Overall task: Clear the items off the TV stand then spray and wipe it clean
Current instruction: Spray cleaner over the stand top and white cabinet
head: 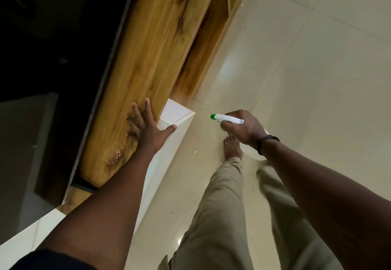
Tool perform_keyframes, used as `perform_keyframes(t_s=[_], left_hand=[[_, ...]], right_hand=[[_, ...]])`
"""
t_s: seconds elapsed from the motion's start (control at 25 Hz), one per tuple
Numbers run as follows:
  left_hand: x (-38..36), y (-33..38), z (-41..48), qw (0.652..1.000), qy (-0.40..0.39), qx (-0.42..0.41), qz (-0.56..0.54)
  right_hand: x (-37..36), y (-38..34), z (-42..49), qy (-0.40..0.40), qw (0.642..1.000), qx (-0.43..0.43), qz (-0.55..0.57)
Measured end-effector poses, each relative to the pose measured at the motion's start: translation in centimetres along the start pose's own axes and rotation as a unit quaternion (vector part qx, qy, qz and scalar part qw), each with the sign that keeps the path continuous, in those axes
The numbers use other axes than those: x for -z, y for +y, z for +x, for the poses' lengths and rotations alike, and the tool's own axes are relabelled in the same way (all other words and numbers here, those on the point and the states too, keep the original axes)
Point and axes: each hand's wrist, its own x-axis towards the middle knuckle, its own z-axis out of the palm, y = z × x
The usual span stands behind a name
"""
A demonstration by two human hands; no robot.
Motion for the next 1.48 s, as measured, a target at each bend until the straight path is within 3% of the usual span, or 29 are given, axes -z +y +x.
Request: perform_keyframes(t_s=[0.24, 0.4, 0.56, 0.8, 0.96, 1.16, 1.28, 1.4, 1.48], left_hand=[[0.8, 2.1, -0.7, 0.998, -0.012, 0.053, -0.011], [2.9, 9.7, -3.3, 0.995, 0.000, 0.056, -0.079], [8.7, 22.7, -8.8, 0.985, 0.014, -0.047, -0.167], [21.6, 42.1, -15.2, 0.951, 0.024, -0.228, -0.209], [28.4, 51.2, -15.9, 0.922, 0.046, -0.290, -0.252], [33.5, 58.7, -14.1, 0.888, 0.048, -0.385, -0.248], [36.0, 63.8, -12.3, 0.881, 0.048, -0.403, -0.243], [39.5, 68.9, -8.9, 0.853, 0.070, -0.389, -0.342], [41.2, 71.8, -6.7, 0.861, 0.086, -0.379, -0.327]], right_hand=[[5.2, 1.3, 1.7, 0.012, 0.998, -0.005, -0.064], [13.2, 1.2, -0.6, 0.020, 0.994, 0.022, -0.110], [24.4, -2.5, -7.1, 0.013, 0.986, 0.125, -0.106], [39.3, -11.5, -15.0, 0.124, 0.969, 0.204, 0.058], [46.6, -17.7, -16.0, 0.201, 0.948, 0.232, 0.084], [54.5, -25.8, -13.7, 0.231, 0.935, 0.258, 0.083], [59.1, -31.3, -11.1, 0.232, 0.928, 0.273, 0.104], [63.5, -36.7, -7.7, 0.220, 0.931, 0.269, 0.113], [66.4, -39.9, -5.6, 0.204, 0.931, 0.282, 0.113]])
